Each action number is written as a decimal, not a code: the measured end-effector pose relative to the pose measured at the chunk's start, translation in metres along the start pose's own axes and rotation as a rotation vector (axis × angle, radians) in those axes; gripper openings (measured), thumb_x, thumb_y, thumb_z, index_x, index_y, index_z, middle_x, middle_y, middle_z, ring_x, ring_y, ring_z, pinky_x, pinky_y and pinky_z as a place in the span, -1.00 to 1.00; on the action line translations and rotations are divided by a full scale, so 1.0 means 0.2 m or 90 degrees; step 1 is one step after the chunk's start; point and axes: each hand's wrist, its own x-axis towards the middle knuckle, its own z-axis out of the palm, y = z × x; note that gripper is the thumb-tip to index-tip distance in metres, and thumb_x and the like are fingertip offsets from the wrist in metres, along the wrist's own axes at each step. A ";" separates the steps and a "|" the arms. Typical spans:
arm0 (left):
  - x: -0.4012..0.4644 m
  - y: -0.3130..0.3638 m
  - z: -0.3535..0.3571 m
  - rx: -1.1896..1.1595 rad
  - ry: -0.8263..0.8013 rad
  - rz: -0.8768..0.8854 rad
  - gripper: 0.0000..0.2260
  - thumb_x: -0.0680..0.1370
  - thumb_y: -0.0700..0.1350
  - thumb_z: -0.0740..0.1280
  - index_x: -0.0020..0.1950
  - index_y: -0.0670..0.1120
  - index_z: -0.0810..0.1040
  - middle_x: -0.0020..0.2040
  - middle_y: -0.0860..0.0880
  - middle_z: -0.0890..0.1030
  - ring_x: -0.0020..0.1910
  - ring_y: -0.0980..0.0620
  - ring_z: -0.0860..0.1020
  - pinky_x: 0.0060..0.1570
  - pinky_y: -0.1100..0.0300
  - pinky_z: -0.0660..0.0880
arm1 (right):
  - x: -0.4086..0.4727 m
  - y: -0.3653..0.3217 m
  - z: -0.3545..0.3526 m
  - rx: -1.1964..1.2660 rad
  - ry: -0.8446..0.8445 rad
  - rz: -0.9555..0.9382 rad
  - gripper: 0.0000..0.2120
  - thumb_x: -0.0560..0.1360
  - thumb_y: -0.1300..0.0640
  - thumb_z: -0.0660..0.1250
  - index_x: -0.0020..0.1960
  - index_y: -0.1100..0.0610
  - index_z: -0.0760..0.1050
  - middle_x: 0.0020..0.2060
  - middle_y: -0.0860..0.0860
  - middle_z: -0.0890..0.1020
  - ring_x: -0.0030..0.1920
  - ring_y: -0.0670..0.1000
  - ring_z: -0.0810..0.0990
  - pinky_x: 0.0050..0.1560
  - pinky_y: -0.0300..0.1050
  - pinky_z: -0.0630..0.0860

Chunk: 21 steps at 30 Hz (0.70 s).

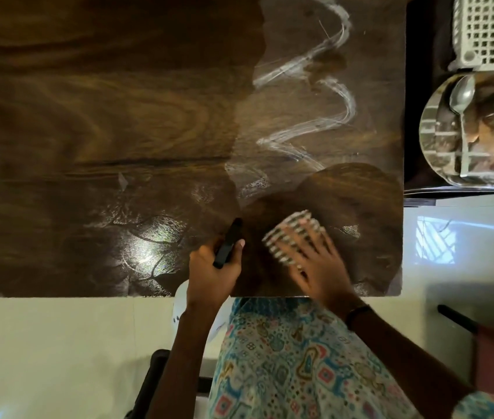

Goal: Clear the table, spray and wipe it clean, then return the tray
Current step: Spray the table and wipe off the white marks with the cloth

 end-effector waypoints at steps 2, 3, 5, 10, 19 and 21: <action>0.03 0.01 -0.01 0.004 -0.003 0.009 -0.76 0.47 -0.03 0.41 -0.17 -0.23 0.58 -0.37 -0.33 0.56 -0.41 -0.24 0.51 -0.44 0.13 0.38 | 0.04 0.09 -0.06 0.008 0.023 0.112 -0.47 0.56 -0.05 0.12 0.51 -0.11 0.14 0.53 0.00 0.19 0.55 0.13 0.02 0.51 0.17 0.01; 0.04 0.01 -0.01 0.007 -0.001 0.017 -0.74 0.47 -0.04 0.41 -0.19 -0.25 0.57 -0.37 -0.33 0.55 -0.41 -0.24 0.51 -0.44 0.15 0.36 | 0.09 0.10 -0.08 0.018 0.041 0.163 -0.49 0.58 -0.05 0.10 0.51 -0.10 0.15 0.53 0.01 0.19 0.55 0.15 0.02 0.51 0.18 0.01; 0.07 0.02 -0.01 0.011 0.006 0.030 -0.72 0.47 -0.03 0.41 -0.18 -0.28 0.58 -0.38 -0.31 0.56 -0.40 -0.26 0.52 -0.42 0.08 0.41 | 0.26 0.04 -0.10 0.029 0.073 0.238 -0.50 0.59 -0.04 0.09 0.52 -0.08 0.16 0.54 0.00 0.16 0.55 0.16 0.01 0.51 0.21 -0.01; 0.13 0.05 0.01 0.022 0.031 0.051 -0.80 0.45 -0.06 0.43 -0.16 -0.21 0.64 -0.33 -0.21 0.64 -0.31 -0.19 0.60 -0.30 0.08 0.47 | 0.46 -0.24 -0.01 0.054 0.055 0.082 -0.55 0.57 0.01 0.16 0.46 -0.02 0.29 0.51 0.04 0.24 0.54 0.19 0.05 0.50 0.26 0.01; 0.25 0.19 0.03 0.028 -0.033 0.104 -0.74 0.43 -0.03 0.46 -0.10 -0.22 0.61 -0.31 -0.17 0.63 -0.24 -0.21 0.62 -0.29 0.11 0.49 | 0.12 0.10 -0.09 -0.021 0.037 0.102 -0.47 0.58 -0.07 0.07 0.52 -0.11 0.07 0.52 0.01 0.20 0.54 0.14 0.04 0.52 0.13 -0.04; 0.28 0.21 0.04 0.022 -0.049 0.075 -0.74 0.43 0.00 0.46 -0.14 -0.21 0.61 -0.40 -0.06 0.54 -0.28 -0.17 0.60 -0.33 0.19 0.39 | 0.16 0.17 -0.14 -0.006 0.049 0.172 -0.49 0.59 -0.07 0.07 0.52 -0.09 0.12 0.52 0.03 0.21 0.54 0.15 0.02 0.51 0.11 -0.05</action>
